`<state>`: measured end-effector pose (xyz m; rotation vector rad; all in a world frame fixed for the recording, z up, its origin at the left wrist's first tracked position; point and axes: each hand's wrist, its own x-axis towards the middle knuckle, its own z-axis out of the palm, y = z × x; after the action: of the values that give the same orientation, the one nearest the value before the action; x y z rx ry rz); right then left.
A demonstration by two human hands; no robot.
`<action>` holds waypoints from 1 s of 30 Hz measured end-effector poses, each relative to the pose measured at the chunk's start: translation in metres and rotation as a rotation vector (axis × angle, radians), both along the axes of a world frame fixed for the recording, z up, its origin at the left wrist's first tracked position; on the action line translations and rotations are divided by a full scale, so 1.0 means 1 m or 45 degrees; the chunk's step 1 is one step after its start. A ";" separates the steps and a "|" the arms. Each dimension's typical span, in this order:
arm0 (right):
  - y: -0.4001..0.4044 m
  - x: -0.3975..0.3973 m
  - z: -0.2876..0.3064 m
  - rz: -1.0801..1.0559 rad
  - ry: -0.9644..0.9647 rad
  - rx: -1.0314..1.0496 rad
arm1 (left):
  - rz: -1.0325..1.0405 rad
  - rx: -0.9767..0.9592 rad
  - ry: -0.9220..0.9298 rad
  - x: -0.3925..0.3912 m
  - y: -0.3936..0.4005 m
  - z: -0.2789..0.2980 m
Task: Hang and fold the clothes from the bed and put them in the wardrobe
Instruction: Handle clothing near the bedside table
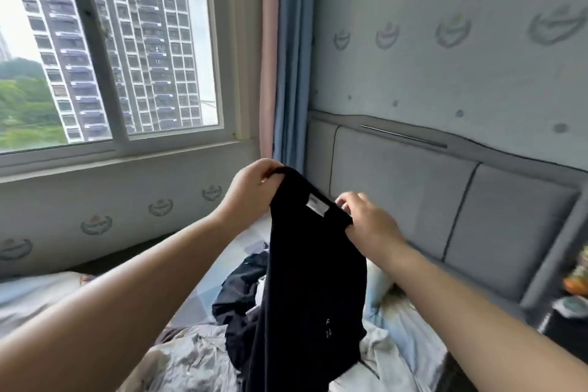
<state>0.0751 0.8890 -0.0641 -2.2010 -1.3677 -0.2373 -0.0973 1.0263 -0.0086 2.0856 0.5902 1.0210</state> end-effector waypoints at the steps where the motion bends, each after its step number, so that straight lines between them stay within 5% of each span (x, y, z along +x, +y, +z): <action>1: -0.019 0.004 0.000 -0.112 0.011 -0.070 | -0.057 -0.168 -0.091 0.002 -0.009 0.009; 4: -0.078 0.008 -0.004 -0.379 0.079 -0.216 | -0.252 -0.546 -0.205 0.005 -0.040 0.027; 11: -0.180 -0.021 0.001 -0.693 0.220 -0.049 | -0.639 -1.007 -0.154 0.038 -0.124 0.041; 15: -0.263 -0.024 0.020 -0.842 0.520 0.361 | -0.910 -1.216 -0.051 0.058 -0.168 0.042; 22: -0.417 -0.054 0.066 -1.027 0.662 0.857 | -1.285 -1.420 0.067 0.101 -0.283 0.055; 30: -0.632 -0.110 0.125 -1.286 0.245 0.344 | -1.689 -1.665 0.131 0.135 -0.488 0.089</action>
<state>-0.0347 0.2569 0.0608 -2.3971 -0.0215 -0.5067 0.0377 0.5385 0.0802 0.8853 -0.1802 -0.2844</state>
